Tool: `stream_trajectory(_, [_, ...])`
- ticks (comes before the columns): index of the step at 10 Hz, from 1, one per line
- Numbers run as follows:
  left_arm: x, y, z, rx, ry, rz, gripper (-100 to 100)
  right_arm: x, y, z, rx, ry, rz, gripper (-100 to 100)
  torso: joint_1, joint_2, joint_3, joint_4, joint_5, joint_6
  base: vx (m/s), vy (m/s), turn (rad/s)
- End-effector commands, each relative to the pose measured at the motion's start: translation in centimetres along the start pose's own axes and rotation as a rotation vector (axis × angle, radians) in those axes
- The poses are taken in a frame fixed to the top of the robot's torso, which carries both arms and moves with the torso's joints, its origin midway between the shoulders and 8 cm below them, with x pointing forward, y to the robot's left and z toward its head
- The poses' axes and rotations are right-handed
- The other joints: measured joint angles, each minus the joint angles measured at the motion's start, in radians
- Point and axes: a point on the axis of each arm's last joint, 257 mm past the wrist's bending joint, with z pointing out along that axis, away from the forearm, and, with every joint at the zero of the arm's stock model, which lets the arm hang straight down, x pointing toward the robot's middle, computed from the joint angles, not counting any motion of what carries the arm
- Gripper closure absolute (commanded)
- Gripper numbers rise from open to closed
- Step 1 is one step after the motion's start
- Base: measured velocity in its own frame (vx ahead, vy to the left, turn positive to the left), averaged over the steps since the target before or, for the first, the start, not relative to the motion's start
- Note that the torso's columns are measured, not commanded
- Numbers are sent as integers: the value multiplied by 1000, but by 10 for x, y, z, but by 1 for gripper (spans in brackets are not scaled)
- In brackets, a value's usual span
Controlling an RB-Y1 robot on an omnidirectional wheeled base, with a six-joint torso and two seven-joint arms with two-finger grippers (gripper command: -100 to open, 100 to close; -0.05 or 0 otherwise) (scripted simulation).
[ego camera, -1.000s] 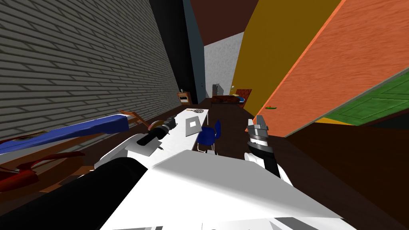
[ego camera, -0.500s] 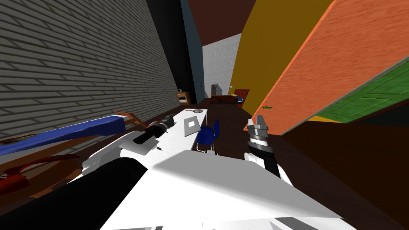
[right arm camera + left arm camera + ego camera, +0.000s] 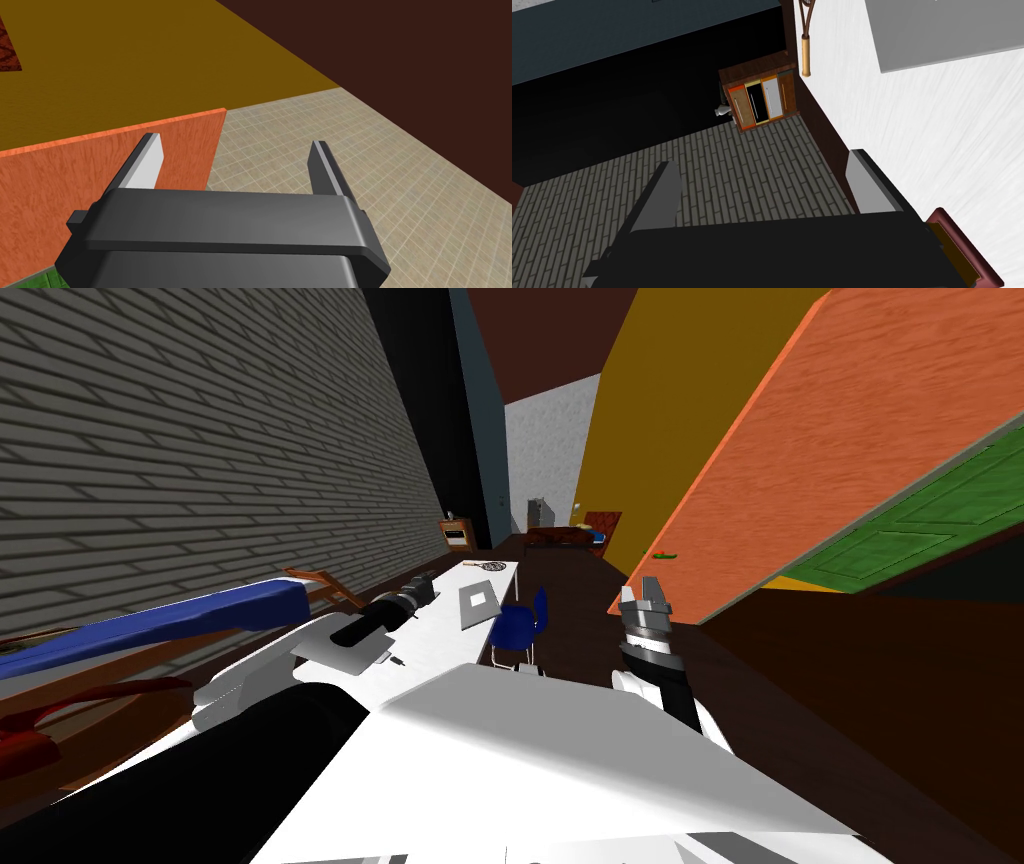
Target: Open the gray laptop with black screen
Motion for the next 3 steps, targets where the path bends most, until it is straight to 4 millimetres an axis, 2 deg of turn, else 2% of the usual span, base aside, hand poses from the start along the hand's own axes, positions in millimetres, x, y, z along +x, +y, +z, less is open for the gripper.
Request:
stream_trajectory(1, [0, 0, 0, 0, 0, 0, 0, 0, 0, 0, 0, 0, 0, 0, 0, 0, 0, 0, 0, 0, 0, 0, 0])
stream_trajectory(3, [0, 0, 0, 0, 0, 0, 0, 0, 0, 0, 0, 0, 0, 0, 0, 0, 0, 0, 0, 0, 0, 0, 0])
